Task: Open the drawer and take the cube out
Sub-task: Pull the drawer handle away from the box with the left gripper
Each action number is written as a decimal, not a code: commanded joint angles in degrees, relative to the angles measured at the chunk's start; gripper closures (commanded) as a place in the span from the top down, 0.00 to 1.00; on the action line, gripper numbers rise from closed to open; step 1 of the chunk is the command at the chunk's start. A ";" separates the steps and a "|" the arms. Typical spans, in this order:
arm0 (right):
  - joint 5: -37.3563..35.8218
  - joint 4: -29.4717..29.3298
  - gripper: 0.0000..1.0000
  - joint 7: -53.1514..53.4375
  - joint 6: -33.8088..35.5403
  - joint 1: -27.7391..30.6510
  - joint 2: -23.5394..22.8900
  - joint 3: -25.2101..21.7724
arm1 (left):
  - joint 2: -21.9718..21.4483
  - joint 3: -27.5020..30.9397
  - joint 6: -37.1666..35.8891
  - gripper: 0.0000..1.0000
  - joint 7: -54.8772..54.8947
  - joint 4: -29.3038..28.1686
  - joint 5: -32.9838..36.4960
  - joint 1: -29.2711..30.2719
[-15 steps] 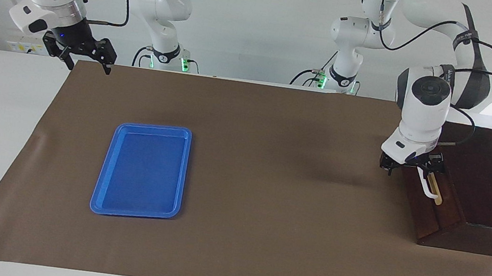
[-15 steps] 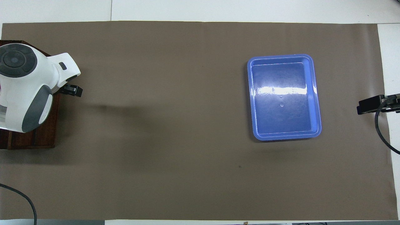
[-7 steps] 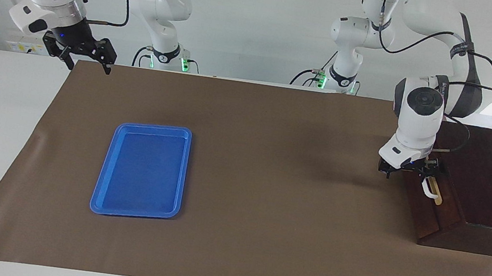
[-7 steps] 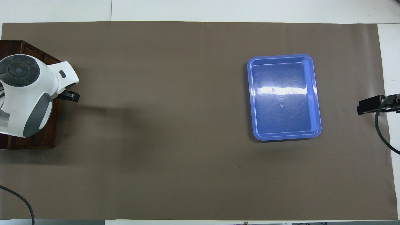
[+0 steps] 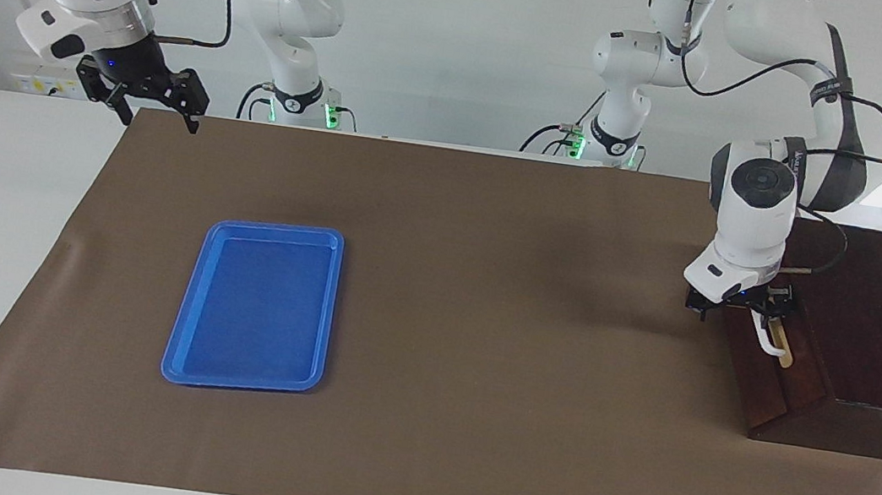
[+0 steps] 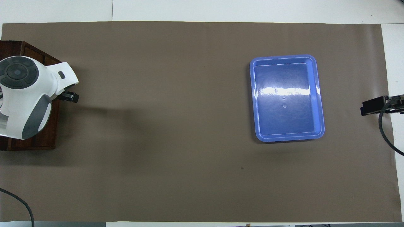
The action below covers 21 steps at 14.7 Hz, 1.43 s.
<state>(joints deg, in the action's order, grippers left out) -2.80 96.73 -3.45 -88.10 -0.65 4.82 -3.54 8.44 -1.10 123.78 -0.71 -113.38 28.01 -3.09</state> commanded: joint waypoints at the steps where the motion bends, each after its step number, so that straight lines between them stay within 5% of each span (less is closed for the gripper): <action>1: 0.78 0.57 1.00 -0.41 0.21 0.82 0.80 0.38 | -1.59 -0.22 2.69 1.00 0.62 -2.45 1.61 1.68; 12: 0.78 0.57 1.00 -0.33 0.13 0.82 0.80 0.38 | -0.89 -0.40 6.03 1.00 -0.16 -4.83 1.52 1.87; 21: 0.78 0.48 1.00 -0.33 0.13 0.82 0.80 0.38 | -0.53 -0.48 3.57 1.00 -15.01 -3.60 -6.03 -9.03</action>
<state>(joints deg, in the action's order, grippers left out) -2.80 96.73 -3.45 -88.10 -0.65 4.82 -3.54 8.35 -1.87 127.99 -13.93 -116.20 25.20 -9.57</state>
